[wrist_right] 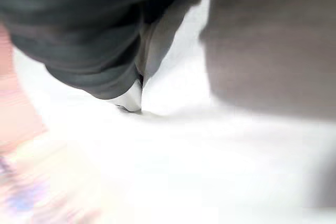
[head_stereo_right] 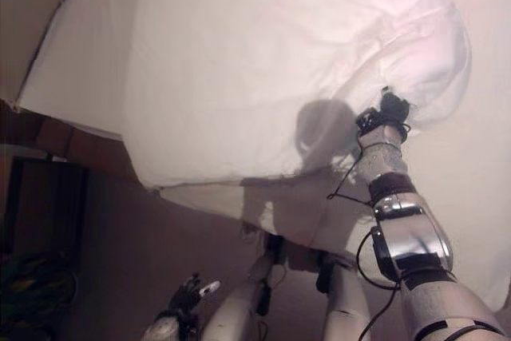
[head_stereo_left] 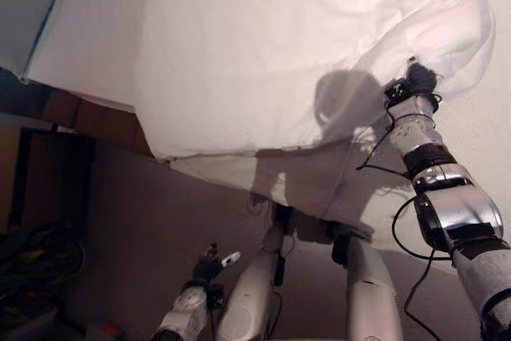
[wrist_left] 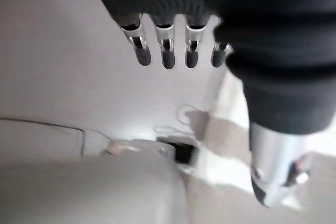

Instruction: Make the bed

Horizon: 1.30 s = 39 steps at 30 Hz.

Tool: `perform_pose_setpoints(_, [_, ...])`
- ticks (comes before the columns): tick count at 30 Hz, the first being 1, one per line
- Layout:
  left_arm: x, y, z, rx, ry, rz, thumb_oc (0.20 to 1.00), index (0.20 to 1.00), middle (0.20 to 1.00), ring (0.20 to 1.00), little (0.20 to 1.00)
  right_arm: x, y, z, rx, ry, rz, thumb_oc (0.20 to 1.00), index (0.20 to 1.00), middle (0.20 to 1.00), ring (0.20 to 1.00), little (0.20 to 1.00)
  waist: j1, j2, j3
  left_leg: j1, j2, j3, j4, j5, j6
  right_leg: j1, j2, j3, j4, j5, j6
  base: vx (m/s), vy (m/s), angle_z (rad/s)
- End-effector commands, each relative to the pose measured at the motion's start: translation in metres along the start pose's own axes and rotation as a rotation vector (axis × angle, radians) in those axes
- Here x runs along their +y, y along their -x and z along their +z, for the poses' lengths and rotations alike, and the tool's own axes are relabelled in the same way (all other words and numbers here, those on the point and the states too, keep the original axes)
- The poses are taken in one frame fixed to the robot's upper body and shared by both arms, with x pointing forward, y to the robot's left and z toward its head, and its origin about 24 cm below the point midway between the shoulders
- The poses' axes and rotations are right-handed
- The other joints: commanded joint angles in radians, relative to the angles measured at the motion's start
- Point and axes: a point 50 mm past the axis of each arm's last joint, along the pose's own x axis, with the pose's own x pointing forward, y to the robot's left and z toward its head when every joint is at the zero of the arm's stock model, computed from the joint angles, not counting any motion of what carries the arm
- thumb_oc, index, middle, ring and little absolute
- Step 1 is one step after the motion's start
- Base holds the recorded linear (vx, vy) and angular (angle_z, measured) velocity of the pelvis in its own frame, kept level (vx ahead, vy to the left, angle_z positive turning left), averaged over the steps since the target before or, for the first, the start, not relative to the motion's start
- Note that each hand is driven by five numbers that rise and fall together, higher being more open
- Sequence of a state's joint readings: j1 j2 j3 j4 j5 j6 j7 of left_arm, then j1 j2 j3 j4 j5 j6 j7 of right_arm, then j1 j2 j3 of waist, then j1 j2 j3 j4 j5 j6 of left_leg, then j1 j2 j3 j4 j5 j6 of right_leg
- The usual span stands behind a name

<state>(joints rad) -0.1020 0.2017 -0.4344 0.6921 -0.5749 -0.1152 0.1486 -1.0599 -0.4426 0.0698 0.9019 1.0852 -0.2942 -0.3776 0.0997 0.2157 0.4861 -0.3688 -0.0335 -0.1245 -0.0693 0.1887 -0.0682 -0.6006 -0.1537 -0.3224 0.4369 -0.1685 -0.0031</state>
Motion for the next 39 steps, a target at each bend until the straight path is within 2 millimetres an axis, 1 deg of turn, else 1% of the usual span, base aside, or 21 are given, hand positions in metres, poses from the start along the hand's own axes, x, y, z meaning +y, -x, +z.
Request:
perform_pose_setpoints(1, [-0.017, 0.000, 0.005, -0.016, 0.035, -0.099, 1.000, 1.000, 1.000, 1.000, 1.000, 0.036, -0.002, 0.050, -0.188, -0.105, 0.124, 0.200, 0.200, 0.200, 0.200, 0.200, -0.001, 0.012, 0.032, 0.040, -0.022, 0.031, -0.018, -0.019, -0.045, 0.211, -0.019, 0.047, -0.233, 0.147, 0.115, -0.01, 0.173, -0.01])
perform_pose_setpoints(2, [-0.056, 0.008, 0.040, -0.123, 0.096, -0.349, 1.000, 1.000, 1.000, 1.000, 1.000, 0.043, 0.002, 0.046, -0.179, -0.130, 0.156, 0.200, 0.200, 0.200, 0.200, 0.200, -0.028, 0.006, 0.015, 0.063, -0.026, 0.059, -0.018, -0.031, -0.041, 0.230, -0.016, 0.068, -0.262, 0.168, 0.126, 0.00, 0.160, -0.05])
perform_pose_setpoints(3, [-0.064, 0.011, 0.045, -0.129, 0.114, -0.407, 1.000, 1.000, 1.000, 1.000, 1.000, 0.045, 0.003, 0.044, -0.172, -0.128, 0.162, 0.200, 0.200, 0.200, 0.200, 0.200, -0.032, 0.003, 0.010, 0.069, -0.025, 0.067, -0.018, -0.035, -0.039, 0.236, -0.014, 0.073, -0.272, 0.173, 0.128, 0.00, 0.200, -0.22])
perform_pose_setpoints(4, [-0.077, 0.018, 0.059, -0.160, 0.119, -0.505, 1.000, 1.000, 1.000, 1.000, 1.000, 0.051, 0.006, 0.042, -0.161, -0.132, 0.188, 0.200, 0.200, 0.200, 0.200, 0.200, -0.044, -0.003, 0.004, 0.077, -0.025, 0.078, -0.018, -0.040, -0.036, 0.243, -0.010, 0.082, -0.285, 0.180, 0.131, 0.00, 0.066, -0.19])
perform_pose_setpoints(5, [-0.077, 0.018, 0.059, -0.160, 0.119, -0.505, 1.000, 1.000, 1.000, 1.000, 1.000, 0.051, 0.006, 0.042, -0.161, -0.132, 0.188, 0.200, 0.200, 0.200, 0.200, 0.200, -0.044, -0.003, 0.004, 0.077, -0.025, 0.078, -0.018, -0.040, -0.036, 0.243, -0.010, 0.082, -0.285, 0.180, 0.131, 0.00, 0.105, -0.46])
perform_pose_setpoints(6, [-0.092, 0.027, 0.079, -0.202, 0.113, -0.623, 1.000, 1.000, 1.000, 1.000, 1.000, 0.060, 0.011, 0.036, -0.143, -0.128, 0.231, 0.200, 0.200, 0.200, 0.200, 0.200, -0.059, -0.016, -0.005, 0.092, -0.022, 0.100, -0.018, -0.047, -0.030, 0.252, -0.004, 0.103, -0.303, 0.194, 0.135, 0.00, 0.106, -0.34])
perform_pose_setpoints(8, [-0.105, 0.032, 0.090, -0.201, 0.125, -0.717, 1.000, 1.000, 1.000, 1.000, 1.000, 0.070, 0.018, 0.032, -0.134, -0.125, 0.286, 0.200, 0.200, 0.200, 0.200, 0.200, -0.077, -0.034, -0.022, 0.106, -0.017, 0.125, -0.018, -0.053, -0.023, 0.257, 0.003, 0.127, -0.320, 0.211, 0.138, 0.01, 0.112, -0.46])
perform_pose_setpoints(11, [-0.124, 0.037, 0.099, -0.168, 0.193, -0.812, 1.000, 1.000, 1.000, 1.000, 1.000, 0.078, 0.025, 0.026, -0.121, -0.116, 0.331, 0.200, 0.200, 0.200, 0.200, 0.200, -0.102, -0.055, -0.043, 0.128, -0.016, 0.149, -0.018, -0.065, -0.015, 0.272, 0.007, 0.150, -0.337, 0.223, 0.142, 0.01, 0.062, -0.61])
perform_pose_setpoints(13, [-0.140, 0.042, 0.100, -0.120, 0.243, -0.881, 1.000, 1.000, 1.000, 1.000, 1.000, 0.082, 0.029, 0.020, -0.104, -0.106, 0.355, 0.200, 0.200, 0.200, 0.200, 0.200, -0.119, -0.066, -0.054, 0.147, -0.016, 0.161, -0.018, -0.074, -0.010, 0.284, 0.009, 0.163, -0.340, 0.219, 0.145, 0.02, 0.045, -0.15])
perform_pose_setpoints(17, [-0.162, 0.047, 0.104, -0.064, 0.288, -0.957, 1.000, 1.000, 1.000, 1.000, 1.000, 0.086, 0.035, 0.008, -0.061, -0.078, 0.391, 0.200, 0.200, 0.200, 0.200, 0.200, -0.143, -0.085, -0.077, 0.173, -0.016, 0.178, -0.018, -0.085, -0.002, 0.299, 0.015, 0.186, -0.349, 0.223, 0.147, 0.02, 0.041, -0.16])
perform_pose_setpoints(18, [-0.169, 0.048, 0.101, -0.020, 0.332, -0.971, 1.000, 1.000, 1.000, 1.000, 1.000, 0.088, 0.037, 0.004, -0.049, -0.074, 0.406, 0.200, 0.200, 0.200, 0.200, 0.200, -0.147, -0.091, -0.081, 0.177, -0.015, 0.183, -0.018, -0.087, 0.000, 0.300, 0.016, 0.191, -0.349, 0.222, 0.147, -0.01, 0.018, -0.27])
perform_pose_setpoints(22, [-0.190, 0.049, 0.109, 0.029, 0.538, -0.974, 1.000, 1.000, 1.000, 1.000, 1.000, 0.093, 0.047, -0.012, 0.005, -0.069, 0.438, 0.200, 0.200, 0.200, 0.200, 0.200, -0.158, -0.118, -0.099, 0.190, -0.009, 0.198, -0.018, -0.095, 0.004, 0.305, 0.023, 0.203, -0.358, 0.229, 0.147, 0.01, -0.003, -0.18])
perform_pose_setpoints(24, [-0.195, 0.044, 0.115, 0.044, 0.628, -0.942, 1.000, 1.000, 1.000, 1.000, 1.000, 0.096, 0.050, -0.017, 0.019, -0.050, 0.453, 0.200, 0.200, 0.200, 0.200, 0.200, -0.162, -0.131, -0.107, 0.192, -0.006, 0.207, -0.018, -0.093, 0.004, 0.306, 0.028, 0.207, -0.368, 0.240, 0.147, 0.00, -0.007, -0.04])
perform_pose_setpoints(27, [-0.194, 0.035, 0.131, 0.005, 0.746, -0.872, 1.000, 1.000, 1.000, 1.000, 1.000, 0.095, 0.055, -0.021, 0.030, -0.052, 0.466, 0.200, 0.200, 0.200, 0.200, 0.200, -0.165, -0.147, -0.117, 0.204, -0.002, 0.213, -0.018, -0.101, 0.005, 0.314, 0.032, 0.209, -0.373, 0.239, 0.150, 0.00, -0.019, -0.08])
perform_pose_setpoints(28, [-0.194, 0.035, 0.132, 0.004, 0.747, -0.873, 1.000, 1.000, 1.000, 1.000, 1.000, 0.096, 0.055, -0.021, 0.029, -0.052, 0.467, 0.200, 0.200, 0.200, 0.200, 0.200, -0.165, -0.146, -0.118, 0.199, -0.002, 0.214, -0.018, -0.097, 0.005, 0.311, 0.033, 0.210, -0.376, 0.245, 0.149, 0.01, -0.014, -0.12])
perform_pose_setpoints(29, [-0.193, 0.032, 0.140, -0.021, 0.780, -0.853, 1.000, 1.000, 1.000, 1.000, 1.000, 0.095, 0.056, -0.021, 0.026, -0.048, 0.473, 0.200, 0.200, 0.200, 0.200, 0.200, -0.165, -0.151, -0.121, 0.205, -0.002, 0.213, -0.018, -0.101, 0.005, 0.315, 0.034, 0.209, -0.372, 0.239, 0.150, -0.01, -0.024, -0.13])
perform_pose_setpoints(30, [-0.189, 0.026, 0.155, -0.081, 0.845, -0.797, 1.000, 1.000, 1.000, 1.000, 1.000, 0.092, 0.059, -0.021, 0.021, -0.047, 0.476, 0.200, 0.200, 0.200, 0.200, 0.200, -0.163, -0.157, -0.128, 0.206, 0.001, 0.215, -0.018, -0.099, 0.005, 0.316, 0.033, 0.206, -0.372, 0.242, 0.151, 0.01, -0.028, -0.06])
perform_pose_setpoints(31, [-0.184, 0.023, 0.164, -0.129, 0.863, -0.759, 1.000, 1.000, 1.000, 1.000, 1.000, 0.089, 0.061, -0.023, 0.021, -0.044, 0.475, 0.200, 0.200, 0.200, 0.200, 0.200, -0.163, -0.160, -0.128, 0.212, 0.001, 0.214, -0.018, -0.102, 0.005, 0.319, 0.034, 0.205, -0.367, 0.237, 0.151, -0.01, -0.030, -0.03])
perform_pose_setpoints(32, [-0.177, 0.019, 0.179, -0.211, 0.873, -0.708, 1.000, 1.000, 1.000, 1.000, 1.000, 0.087, 0.063, -0.022, 0.012, -0.043, 0.479, 0.200, 0.200, 0.200, 0.200, 0.200, -0.161, -0.164, -0.131, 0.211, 0.003, 0.213, -0.018, -0.099, 0.004, 0.318, 0.032, 0.202, -0.365, 0.240, 0.151, 0.00, 0.000, 0.00])
perform_pose_setpoints(33, [-0.173, 0.016, 0.186, -0.245, 0.888, -0.666, 1.000, 1.000, 1.000, 1.000, 1.000, 0.084, 0.064, -0.021, 0.003, -0.044, 0.475, 0.200, 0.200, 0.200, 0.200, 0.200, -0.160, -0.169, -0.131, 0.217, 0.004, 0.213, -0.018, -0.103, 0.003, 0.323, 0.032, 0.199, -0.361, 0.233, 0.151, 0.00, 0.000, 0.00])
perform_pose_setpoints(39, [-0.150, -0.002, 0.209, -0.335, 1.022, -0.454, 1.000, 1.000, 1.000, 1.000, 1.000, 0.065, 0.070, -0.029, 0.008, -0.071, 0.421, 0.200, 0.200, 0.200, 0.200, 0.200, -0.157, -0.196, -0.146, 0.221, 0.013, 0.219, -0.018, -0.106, -0.001, 0.323, 0.035, 0.198, -0.360, 0.236, 0.150, 0.00, -0.004, 0.01])
